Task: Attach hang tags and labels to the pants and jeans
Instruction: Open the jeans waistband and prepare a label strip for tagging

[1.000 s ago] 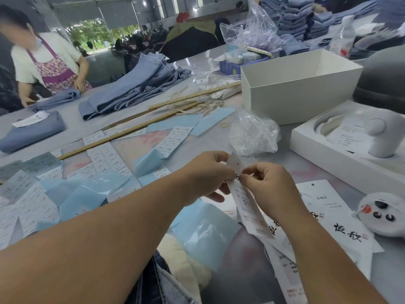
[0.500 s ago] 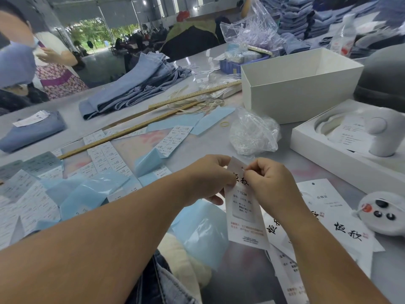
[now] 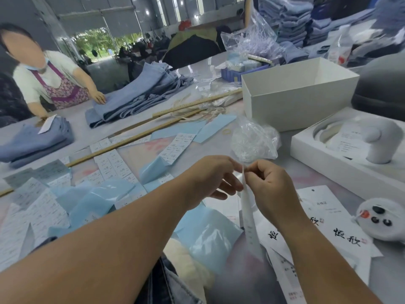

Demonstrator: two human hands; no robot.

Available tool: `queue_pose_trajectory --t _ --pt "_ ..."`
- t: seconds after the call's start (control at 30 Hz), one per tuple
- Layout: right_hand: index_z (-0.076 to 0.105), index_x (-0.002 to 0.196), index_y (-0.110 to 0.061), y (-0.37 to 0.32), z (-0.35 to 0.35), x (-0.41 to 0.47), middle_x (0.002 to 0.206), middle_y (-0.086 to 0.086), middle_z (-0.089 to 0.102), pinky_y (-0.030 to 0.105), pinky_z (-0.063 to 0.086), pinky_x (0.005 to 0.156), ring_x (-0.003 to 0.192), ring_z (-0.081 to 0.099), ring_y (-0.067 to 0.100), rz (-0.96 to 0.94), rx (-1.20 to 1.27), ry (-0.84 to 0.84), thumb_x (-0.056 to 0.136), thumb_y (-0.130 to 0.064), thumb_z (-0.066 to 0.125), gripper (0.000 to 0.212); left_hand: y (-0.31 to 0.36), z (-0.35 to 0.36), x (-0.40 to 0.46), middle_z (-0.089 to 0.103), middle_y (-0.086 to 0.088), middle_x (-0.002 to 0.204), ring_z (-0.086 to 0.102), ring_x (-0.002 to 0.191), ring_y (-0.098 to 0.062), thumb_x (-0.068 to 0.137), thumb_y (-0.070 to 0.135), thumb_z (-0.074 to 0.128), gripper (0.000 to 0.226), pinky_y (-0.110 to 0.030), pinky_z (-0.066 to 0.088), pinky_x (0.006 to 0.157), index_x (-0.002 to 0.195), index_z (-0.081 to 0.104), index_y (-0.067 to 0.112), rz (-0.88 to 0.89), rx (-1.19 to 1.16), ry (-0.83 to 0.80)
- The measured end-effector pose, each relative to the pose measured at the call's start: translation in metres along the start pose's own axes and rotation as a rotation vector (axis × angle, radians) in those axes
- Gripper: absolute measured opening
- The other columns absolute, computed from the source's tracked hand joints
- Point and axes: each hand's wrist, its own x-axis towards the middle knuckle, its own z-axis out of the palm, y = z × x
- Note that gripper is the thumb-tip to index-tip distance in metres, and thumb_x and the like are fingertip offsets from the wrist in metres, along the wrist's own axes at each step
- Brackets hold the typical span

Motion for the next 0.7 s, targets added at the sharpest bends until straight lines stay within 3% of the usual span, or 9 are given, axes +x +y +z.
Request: queue_pose_trajectory --t 0.1,0.23,0.37,0.57,0.63,0.7 --pt "0.064 0.072 -0.011 -0.013 -0.001 -0.006 0.062 0.008 0.060 0.023 0.039 0.051 0.054 0.047 0.011 -0.051 0.059 -0.036 0.090 -0.014 0.062 0.018 0.013 -0.002 -0.008 0.067 -0.001 0.067 0.060 0.066 -0.015 0.095 0.013 0.055 0.013 -0.025 0.048 0.062 0.086 0.065 0.013 0.057 0.148 0.044" --pt "0.066 0.075 -0.013 -0.029 -0.006 -0.014 0.065 0.011 0.063 0.038 0.042 0.056 0.061 0.051 0.027 -0.116 0.087 -0.073 0.088 -0.025 0.061 0.018 0.030 -0.005 -0.022 0.068 0.002 0.069 0.058 0.063 -0.010 0.092 0.019 0.063 0.009 -0.018 0.045 0.053 0.084 0.066 0.015 0.080 0.325 0.081" --pt "0.070 0.078 -0.015 -0.049 -0.013 -0.015 0.061 0.000 0.065 0.032 0.043 0.054 0.055 0.051 0.015 -0.173 0.038 -0.069 0.089 -0.015 0.065 0.013 0.049 -0.010 -0.038 0.069 0.006 0.070 0.059 0.062 -0.006 0.094 0.027 0.062 0.013 -0.017 0.045 0.052 0.084 0.067 0.021 0.107 0.430 0.156" --pt "0.071 0.078 -0.017 -0.094 -0.025 -0.027 0.065 0.001 0.067 0.039 0.050 0.057 0.061 0.058 0.019 -0.297 0.063 -0.084 0.091 -0.021 0.065 0.015 0.074 -0.019 -0.083 0.068 0.008 0.065 0.059 0.060 -0.007 0.097 0.027 0.058 0.018 -0.019 0.044 0.051 0.083 0.066 0.020 0.198 0.430 0.225" --pt "0.071 0.081 -0.015 -0.109 -0.027 -0.035 0.067 0.001 0.067 0.046 0.055 0.063 0.065 0.061 0.024 -0.324 0.059 -0.106 0.092 -0.022 0.065 0.015 0.075 -0.023 -0.102 0.067 0.007 0.065 0.060 0.062 -0.008 0.098 0.026 0.056 0.019 -0.023 0.045 0.055 0.083 0.065 0.019 0.219 0.385 0.243" --pt "0.070 0.080 -0.016 -0.124 -0.026 -0.044 0.067 0.000 0.067 0.044 0.056 0.065 0.066 0.062 0.020 -0.353 0.061 -0.116 0.091 -0.023 0.065 0.014 0.076 -0.029 -0.124 0.067 0.007 0.064 0.060 0.060 -0.008 0.100 0.022 0.054 0.019 -0.024 0.046 0.057 0.084 0.064 0.016 0.247 0.274 0.265"
